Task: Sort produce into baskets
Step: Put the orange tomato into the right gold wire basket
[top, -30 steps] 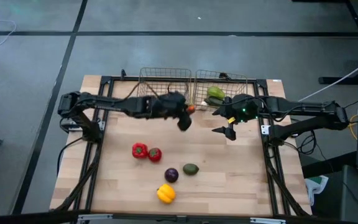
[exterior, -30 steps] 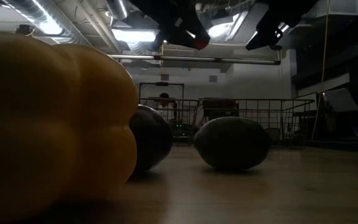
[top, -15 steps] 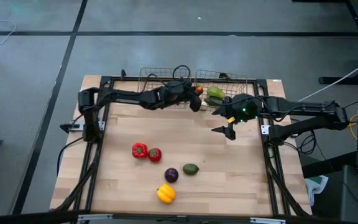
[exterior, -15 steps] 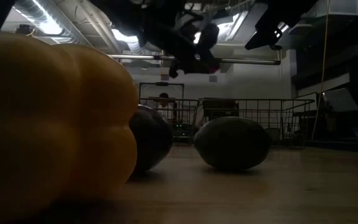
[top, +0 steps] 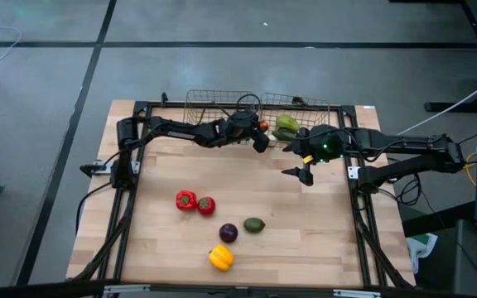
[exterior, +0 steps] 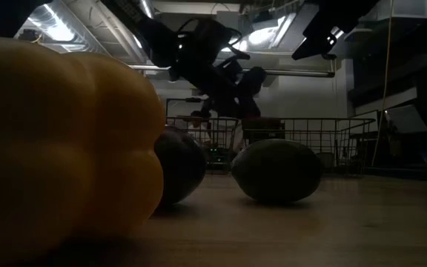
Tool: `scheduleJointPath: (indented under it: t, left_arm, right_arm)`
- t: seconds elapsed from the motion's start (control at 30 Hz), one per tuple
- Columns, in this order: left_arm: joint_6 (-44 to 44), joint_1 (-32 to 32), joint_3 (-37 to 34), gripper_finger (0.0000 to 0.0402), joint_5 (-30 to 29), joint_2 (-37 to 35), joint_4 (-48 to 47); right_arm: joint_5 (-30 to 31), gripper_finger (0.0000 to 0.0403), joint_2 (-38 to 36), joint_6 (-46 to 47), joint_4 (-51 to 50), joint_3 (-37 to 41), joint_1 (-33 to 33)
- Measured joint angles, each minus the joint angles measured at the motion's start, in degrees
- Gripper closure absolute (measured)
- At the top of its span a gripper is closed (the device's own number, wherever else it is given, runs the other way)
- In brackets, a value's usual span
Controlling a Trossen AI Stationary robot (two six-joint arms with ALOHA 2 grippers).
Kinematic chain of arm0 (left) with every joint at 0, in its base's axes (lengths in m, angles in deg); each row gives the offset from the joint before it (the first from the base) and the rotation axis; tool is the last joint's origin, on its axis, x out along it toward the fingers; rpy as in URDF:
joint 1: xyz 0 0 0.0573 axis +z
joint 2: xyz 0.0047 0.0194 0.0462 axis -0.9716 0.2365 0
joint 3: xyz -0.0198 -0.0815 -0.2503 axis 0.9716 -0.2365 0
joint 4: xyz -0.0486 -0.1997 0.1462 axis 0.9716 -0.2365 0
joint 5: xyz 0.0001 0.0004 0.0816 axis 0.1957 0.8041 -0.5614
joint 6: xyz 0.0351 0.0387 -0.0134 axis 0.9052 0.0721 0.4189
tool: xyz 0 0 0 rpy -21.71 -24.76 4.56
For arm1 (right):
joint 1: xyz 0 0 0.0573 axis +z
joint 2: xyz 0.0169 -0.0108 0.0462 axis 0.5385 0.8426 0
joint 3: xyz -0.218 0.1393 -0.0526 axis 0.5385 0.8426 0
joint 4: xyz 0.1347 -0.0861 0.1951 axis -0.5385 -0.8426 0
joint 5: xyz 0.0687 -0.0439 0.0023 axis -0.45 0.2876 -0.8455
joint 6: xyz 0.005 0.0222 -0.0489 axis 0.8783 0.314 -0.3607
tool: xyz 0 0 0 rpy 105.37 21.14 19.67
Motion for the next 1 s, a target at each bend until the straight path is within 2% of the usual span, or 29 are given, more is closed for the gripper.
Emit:
scheduleJointPath:
  t: [0.3, 0.47, 0.73, 1.0]
  left_arm:
    - [0.2, 0.1, 0.0, 0.0276, 0.0, -0.2, -1.7]
    - [0.0, 0.1, 0.0, 0.0276, -0.1, -0.2, 1.1]
    - [4.0, 0.0, 0.0, 0.0273, -0.2, -0.2, 0.5]
    - [2.7, 0.0, 0.0, 0.0193, -0.5, -0.2, 0.5]
  right_arm:
    - [0.5, 0.0029, 0.0, 0.0, 0.0, 0.0, 0.0]
    - [0.6, 0.0029, 0.0, 0.0, 0.0, 0.0, 0.0]
    - [0.6, 0.0029, 0.0, 0.0, 0.0, 0.0, 0.0]
    - [0.6, 0.0029, 0.0, 0.0, 0.0, 0.0, 0.0]
